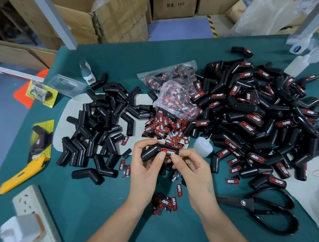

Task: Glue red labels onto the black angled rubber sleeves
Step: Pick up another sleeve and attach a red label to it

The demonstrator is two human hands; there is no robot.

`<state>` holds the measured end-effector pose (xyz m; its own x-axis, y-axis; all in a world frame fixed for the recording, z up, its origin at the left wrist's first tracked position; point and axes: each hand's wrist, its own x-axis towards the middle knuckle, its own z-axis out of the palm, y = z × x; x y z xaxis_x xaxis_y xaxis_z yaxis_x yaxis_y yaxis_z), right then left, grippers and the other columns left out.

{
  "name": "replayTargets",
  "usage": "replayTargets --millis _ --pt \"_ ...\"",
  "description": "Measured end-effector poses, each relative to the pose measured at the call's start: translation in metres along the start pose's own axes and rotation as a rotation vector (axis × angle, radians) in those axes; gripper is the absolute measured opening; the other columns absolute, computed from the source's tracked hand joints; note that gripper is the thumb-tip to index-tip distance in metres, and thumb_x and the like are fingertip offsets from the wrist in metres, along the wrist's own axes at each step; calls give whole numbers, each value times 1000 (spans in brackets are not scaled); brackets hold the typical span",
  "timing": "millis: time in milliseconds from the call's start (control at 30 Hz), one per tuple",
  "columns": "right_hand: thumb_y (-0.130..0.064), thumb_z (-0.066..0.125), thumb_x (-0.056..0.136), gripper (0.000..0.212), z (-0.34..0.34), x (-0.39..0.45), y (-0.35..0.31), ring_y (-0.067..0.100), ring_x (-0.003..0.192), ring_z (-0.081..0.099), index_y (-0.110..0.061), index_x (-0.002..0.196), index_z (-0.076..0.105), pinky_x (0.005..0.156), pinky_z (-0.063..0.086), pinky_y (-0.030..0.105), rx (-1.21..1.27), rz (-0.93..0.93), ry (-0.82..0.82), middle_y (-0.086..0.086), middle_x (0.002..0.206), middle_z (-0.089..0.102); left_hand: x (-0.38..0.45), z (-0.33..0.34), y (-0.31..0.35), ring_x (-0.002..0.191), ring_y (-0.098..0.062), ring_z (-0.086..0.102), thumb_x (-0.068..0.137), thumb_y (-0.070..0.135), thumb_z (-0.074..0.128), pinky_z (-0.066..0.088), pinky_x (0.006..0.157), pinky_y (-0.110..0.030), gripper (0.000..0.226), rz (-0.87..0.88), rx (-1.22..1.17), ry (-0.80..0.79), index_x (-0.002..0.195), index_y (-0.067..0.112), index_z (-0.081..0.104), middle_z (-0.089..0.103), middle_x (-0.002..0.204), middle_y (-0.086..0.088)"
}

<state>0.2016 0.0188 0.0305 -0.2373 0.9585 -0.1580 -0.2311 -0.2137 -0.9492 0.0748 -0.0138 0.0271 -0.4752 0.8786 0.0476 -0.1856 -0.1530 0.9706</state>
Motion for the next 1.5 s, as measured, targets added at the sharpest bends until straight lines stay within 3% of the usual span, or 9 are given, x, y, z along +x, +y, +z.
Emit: replayTargets --millis 167,267,333,500,700,1233,1333,1433,1500 --pt "-51 83 82 33 -1 2 1 10 86 68 -22 94 76 79 55 24 19 67 -3 3 94 77 1 2 3 106 -19 66 92 11 71 56 91 -29 29 91 44 -34 116 8 54 65 113 -4" --pt "-61 83 80 43 -2 2 1 12 87 67 -21 95 76 81 55 24 19 69 -1 3 94 77 1 0 3 106 -25 65 92 11 70 58 92 -49 29 131 48 -63 115 12 52 64 114 0" --pt "-60 83 81 44 -2 2 2 14 88 67 -20 96 76 81 55 25 14 66 -2 6 95 77 1 -1 3 104 -41 62 92 11 71 56 91 -56 29 119 36 -63 112 22 54 63 116 -5" --pt "-58 82 83 43 -4 2 4 20 87 66 -18 97 75 81 54 29 3 60 -13 13 94 74 2 0 7 90 -40 61 92 10 69 58 78 -35 29 120 21 -79 105 34 59 59 116 -12" --pt "-62 84 80 44 -4 3 5 12 84 62 -21 95 75 80 54 25 5 65 -9 4 93 73 3 -1 6 90 -37 61 94 2 71 58 74 -34 33 125 49 -95 104 32 62 58 114 -18" --pt "-59 85 80 42 -6 4 8 13 81 61 -21 90 72 79 54 24 7 64 -13 5 90 69 2 -2 6 86 -27 63 93 13 70 56 70 -33 26 137 64 -105 105 33 61 59 114 -15" --pt "-61 84 79 48 -6 3 8 14 81 60 -18 92 72 80 53 26 -5 64 -7 7 90 67 3 -6 6 88 -32 61 93 15 70 56 72 -39 25 149 92 -121 107 34 60 60 117 -10" --pt "-64 85 76 51 -7 2 5 14 80 60 -17 92 72 79 52 24 -12 56 5 7 88 66 5 -9 4 102 -37 59 95 18 69 54 82 -61 28 227 212 -146 109 41 60 59 124 -4" --pt "-64 84 76 47 -7 0 3 13 80 58 -20 89 72 78 51 22 -22 33 2 7 86 65 6 -11 3 111 -32 60 96 17 68 52 86 -60 31 327 324 -143 108 44 59 58 125 -2"
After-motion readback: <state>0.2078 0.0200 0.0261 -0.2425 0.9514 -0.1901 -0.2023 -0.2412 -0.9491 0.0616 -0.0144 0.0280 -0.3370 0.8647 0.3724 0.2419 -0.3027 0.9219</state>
